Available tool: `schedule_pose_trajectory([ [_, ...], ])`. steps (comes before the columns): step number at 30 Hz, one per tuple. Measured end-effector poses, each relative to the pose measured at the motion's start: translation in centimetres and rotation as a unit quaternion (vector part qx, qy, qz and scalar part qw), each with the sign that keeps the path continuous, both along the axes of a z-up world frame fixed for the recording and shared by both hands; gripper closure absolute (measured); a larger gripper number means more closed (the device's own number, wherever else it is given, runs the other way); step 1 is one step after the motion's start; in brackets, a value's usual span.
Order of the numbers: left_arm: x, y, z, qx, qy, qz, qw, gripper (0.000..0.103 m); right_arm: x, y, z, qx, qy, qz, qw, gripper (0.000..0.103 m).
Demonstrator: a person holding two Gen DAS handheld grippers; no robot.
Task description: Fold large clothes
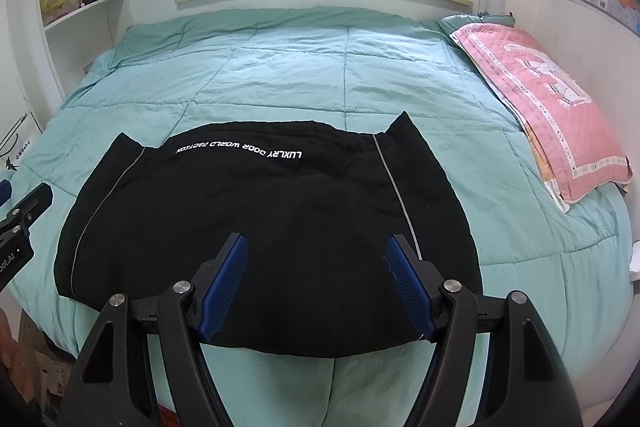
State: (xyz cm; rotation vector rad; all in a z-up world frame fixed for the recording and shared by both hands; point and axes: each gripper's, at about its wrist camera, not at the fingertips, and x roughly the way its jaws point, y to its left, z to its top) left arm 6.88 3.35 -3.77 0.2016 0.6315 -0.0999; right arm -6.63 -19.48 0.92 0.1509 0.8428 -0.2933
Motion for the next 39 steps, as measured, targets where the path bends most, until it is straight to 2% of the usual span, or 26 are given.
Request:
schedule_pose_trajectory([
  [26, -0.28, -0.88, -0.55, 0.027, -0.005, 0.001, 0.9996, 0.021, 0.45, 0.47, -0.57, 0.004, 0.009, 0.005, 1.000, 0.028],
  [32, 0.20, -0.75, -0.60, 0.023, -0.002, 0.007, 0.9997, 0.021, 0.58, 0.33, -0.69, 0.007, 0.011, 0.008, 1.000, 0.028],
  [36, 0.25, -0.48, -0.57, 0.022, -0.019, 0.017, 0.9994, 0.021, 0.80, 0.38, -0.82, 0.008, 0.012, 0.009, 1.000, 0.028],
  [39, 0.59, -0.10, -0.58, 0.004, -0.002, 0.006, 1.0000, 0.021, 0.87, 0.29, -0.81, 0.006, 0.012, 0.009, 1.000, 0.028],
])
